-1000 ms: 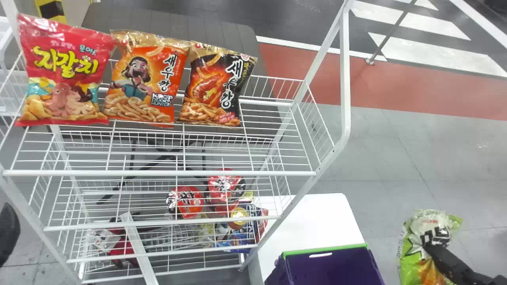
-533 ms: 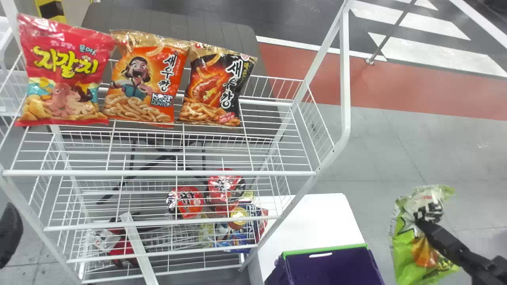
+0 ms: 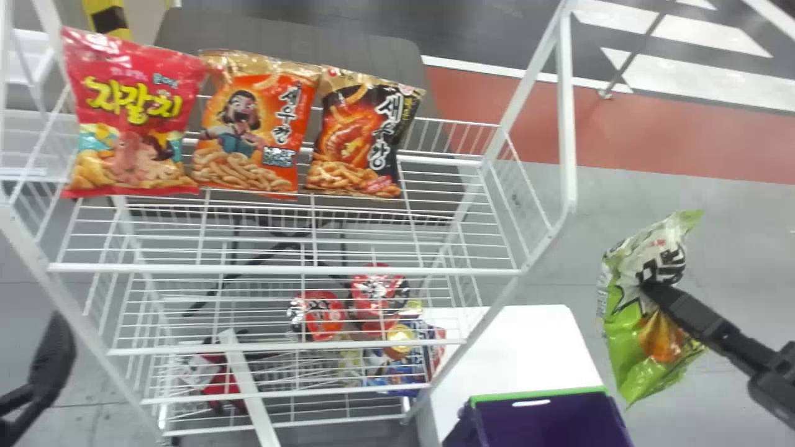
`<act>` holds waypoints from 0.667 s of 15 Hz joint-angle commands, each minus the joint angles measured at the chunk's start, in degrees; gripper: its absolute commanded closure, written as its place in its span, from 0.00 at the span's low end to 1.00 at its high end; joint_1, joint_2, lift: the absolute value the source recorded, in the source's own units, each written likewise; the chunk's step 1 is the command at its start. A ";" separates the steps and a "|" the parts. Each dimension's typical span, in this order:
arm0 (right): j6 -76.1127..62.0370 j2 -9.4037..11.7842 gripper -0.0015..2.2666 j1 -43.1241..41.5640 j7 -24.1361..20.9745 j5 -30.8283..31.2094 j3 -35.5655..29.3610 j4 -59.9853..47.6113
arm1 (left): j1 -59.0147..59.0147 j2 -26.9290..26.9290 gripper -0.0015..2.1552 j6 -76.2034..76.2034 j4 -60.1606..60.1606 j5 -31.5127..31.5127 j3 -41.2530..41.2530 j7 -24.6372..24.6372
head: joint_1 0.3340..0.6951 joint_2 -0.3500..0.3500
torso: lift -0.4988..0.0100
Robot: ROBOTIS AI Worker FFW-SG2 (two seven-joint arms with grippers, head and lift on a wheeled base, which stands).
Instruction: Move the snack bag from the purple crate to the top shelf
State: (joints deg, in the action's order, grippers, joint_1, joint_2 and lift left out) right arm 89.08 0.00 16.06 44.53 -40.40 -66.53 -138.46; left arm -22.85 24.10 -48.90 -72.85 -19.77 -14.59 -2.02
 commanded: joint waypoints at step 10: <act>-29.18 -0.05 0.71 7.23 -7.71 13.94 36.56 -1.11 | 0.00 -0.19 0.06 -0.18 0.17 0.00 0.26 0.00 | 1.00 0.53 | 0.98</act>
State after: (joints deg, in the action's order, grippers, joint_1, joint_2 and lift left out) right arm 70.84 0.00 22.03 37.61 -27.97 -34.58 -140.04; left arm -22.85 23.82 -49.06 -72.68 -19.77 -14.39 -2.02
